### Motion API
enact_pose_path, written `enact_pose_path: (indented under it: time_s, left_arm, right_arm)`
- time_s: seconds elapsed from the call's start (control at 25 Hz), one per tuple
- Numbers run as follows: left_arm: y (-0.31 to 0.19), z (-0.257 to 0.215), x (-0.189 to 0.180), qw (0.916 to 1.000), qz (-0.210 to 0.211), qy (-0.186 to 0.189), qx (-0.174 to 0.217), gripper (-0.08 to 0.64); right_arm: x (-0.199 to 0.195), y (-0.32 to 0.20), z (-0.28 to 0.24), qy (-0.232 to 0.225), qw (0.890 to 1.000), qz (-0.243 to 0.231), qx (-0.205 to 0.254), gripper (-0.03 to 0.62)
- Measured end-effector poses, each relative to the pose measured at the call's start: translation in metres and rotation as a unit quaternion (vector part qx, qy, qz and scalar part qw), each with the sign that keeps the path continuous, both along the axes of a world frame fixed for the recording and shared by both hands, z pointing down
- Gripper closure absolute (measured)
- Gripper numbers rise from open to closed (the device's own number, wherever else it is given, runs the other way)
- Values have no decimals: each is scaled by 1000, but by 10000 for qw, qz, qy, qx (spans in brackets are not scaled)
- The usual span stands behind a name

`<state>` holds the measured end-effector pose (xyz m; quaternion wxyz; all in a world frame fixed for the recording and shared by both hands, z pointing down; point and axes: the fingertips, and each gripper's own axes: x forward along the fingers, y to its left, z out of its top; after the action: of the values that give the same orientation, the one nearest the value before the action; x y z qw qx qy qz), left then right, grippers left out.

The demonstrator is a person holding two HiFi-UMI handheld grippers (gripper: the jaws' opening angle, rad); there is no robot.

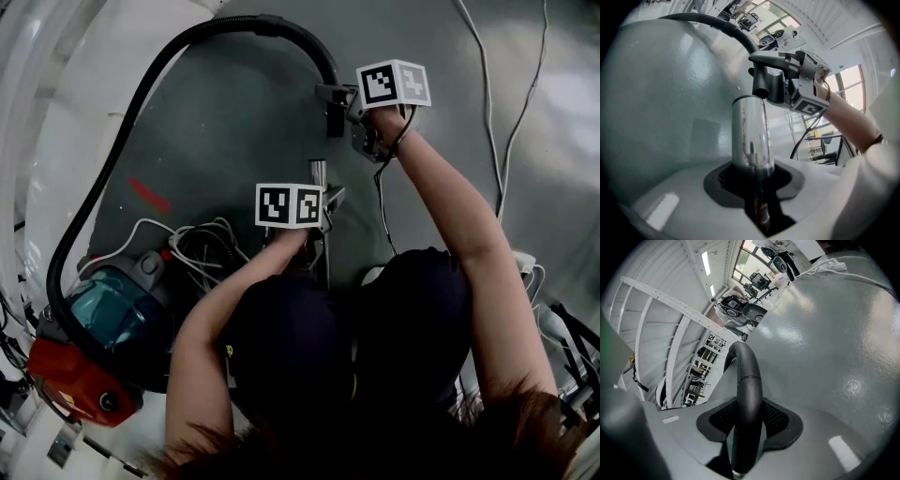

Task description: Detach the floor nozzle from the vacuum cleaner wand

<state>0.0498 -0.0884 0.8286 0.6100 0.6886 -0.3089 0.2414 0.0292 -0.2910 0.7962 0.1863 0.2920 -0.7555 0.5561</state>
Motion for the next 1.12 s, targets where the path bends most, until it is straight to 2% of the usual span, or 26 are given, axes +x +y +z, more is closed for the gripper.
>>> enact_pose_path:
  time_s: [0.16, 0.36, 0.48, 0.56, 0.64, 0.68, 0.72, 0.76, 0.84, 0.92, 1.0, 1.08, 1.12]
  left_arm:
    - [2, 2, 1, 9996, 213, 45, -165, 443]
    - [1, -1, 19, 9977, 599, 293, -120, 430]
    - [5, -1, 18, 9954, 931, 192, -116, 417]
    - [10, -1, 17, 9884, 1509, -41, 155, 367]
    - [16, -1, 16, 9746, 2155, -301, 536, 312]
    - [18, -2, 15, 9693, 2338, -379, 664, 283]
    - [18, -2, 14, 9678, 2377, -408, 719, 254]
    - [17, -2, 14, 9699, 2296, -395, 710, 252]
    - [14, -4, 13, 9778, 2001, -255, 573, 240]
    - [13, -8, 13, 9822, 1833, -42, 398, 194]
    - [15, -10, 12, 9819, 1870, 63, 274, 141]
    - [14, -10, 7, 9809, 1909, -118, 346, 107]
    - [10, -10, 3, 9794, 1915, -357, 533, 93]
  right_arm:
    - [5, -2, -2, 73, 9998, -163, 18, 439]
    - [7, 1, 0, 44, 9998, -185, 115, 437]
    - [5, 7, 10, 191, 9995, -250, 71, 436]
    - [5, 8, 14, 274, 9993, -252, 44, 434]
    - [5, 10, 17, 462, 9983, -360, 74, 430]
    - [4, 11, 18, 595, 9970, -483, 131, 424]
    - [4, 13, 20, 735, 9950, -638, 214, 415]
    - [3, 15, 21, 859, 9926, -804, 304, 402]
    - [2, 20, 23, 988, 9884, -1067, 431, 336]
    - [3, 21, 23, 973, 9880, -1108, 468, 294]
    - [9, 21, 21, 944, 9894, -1001, 472, 280]
    - [18, 22, 20, 989, 9898, -877, 525, 278]
    - [23, 23, 19, 1015, 9899, -814, 555, 280]
